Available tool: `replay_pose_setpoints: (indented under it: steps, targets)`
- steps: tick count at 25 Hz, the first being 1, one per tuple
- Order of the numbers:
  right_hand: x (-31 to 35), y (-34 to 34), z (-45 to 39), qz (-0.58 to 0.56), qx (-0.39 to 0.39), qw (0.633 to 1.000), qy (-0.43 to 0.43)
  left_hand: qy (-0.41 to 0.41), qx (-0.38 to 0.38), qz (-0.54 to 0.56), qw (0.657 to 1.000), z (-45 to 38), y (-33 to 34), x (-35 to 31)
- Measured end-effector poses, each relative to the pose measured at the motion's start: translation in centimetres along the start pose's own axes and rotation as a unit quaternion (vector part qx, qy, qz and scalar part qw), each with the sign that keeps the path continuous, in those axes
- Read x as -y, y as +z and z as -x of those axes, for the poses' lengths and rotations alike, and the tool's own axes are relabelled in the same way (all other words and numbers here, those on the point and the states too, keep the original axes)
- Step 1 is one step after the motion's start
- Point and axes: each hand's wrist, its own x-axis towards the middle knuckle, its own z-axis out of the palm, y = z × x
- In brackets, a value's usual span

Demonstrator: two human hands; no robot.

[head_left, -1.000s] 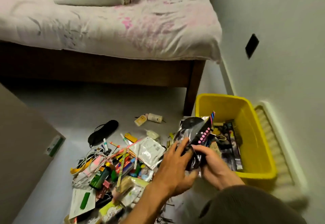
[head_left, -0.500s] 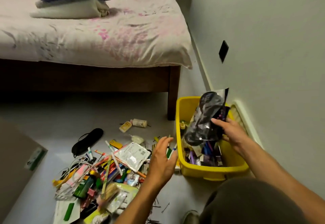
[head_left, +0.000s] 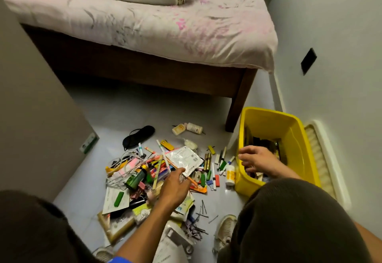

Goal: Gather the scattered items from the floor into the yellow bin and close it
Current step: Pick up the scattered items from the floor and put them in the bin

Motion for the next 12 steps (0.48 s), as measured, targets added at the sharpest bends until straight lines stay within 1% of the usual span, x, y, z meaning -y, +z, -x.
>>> replay_pose_setpoints:
  steps: [3,5,7,9,10,12]
  targets:
    - [-0.3,3.4,-1.4,0.009,0.033,0.999,0.003,-0.014,0.004,0.002,1.0,-1.4,0.3,1.5]
    - [-1.9,5.8,-3.3,0.001,0.053,0.998,0.026,-0.036,0.018,0.009,0.999,-2.8,1.3,2.5]
    - [-4.3,8.2,-5.5,-0.009,0.051,0.997,0.049,-0.052,0.032,0.004,0.998,-4.7,2.7,3.1]
    - [-7.0,10.7,-7.2,0.023,0.016,0.998,0.052,-0.049,0.051,-0.028,0.997,-7.0,4.2,3.6]
    - [-8.1,11.7,-8.1,0.06,-0.019,0.997,0.048,-0.046,0.061,-0.043,0.996,-8.5,5.1,3.5]
    - [-10.3,13.3,-10.4,0.158,-0.089,0.981,0.064,-0.053,0.086,-0.058,0.993,-11.8,7.3,2.8]
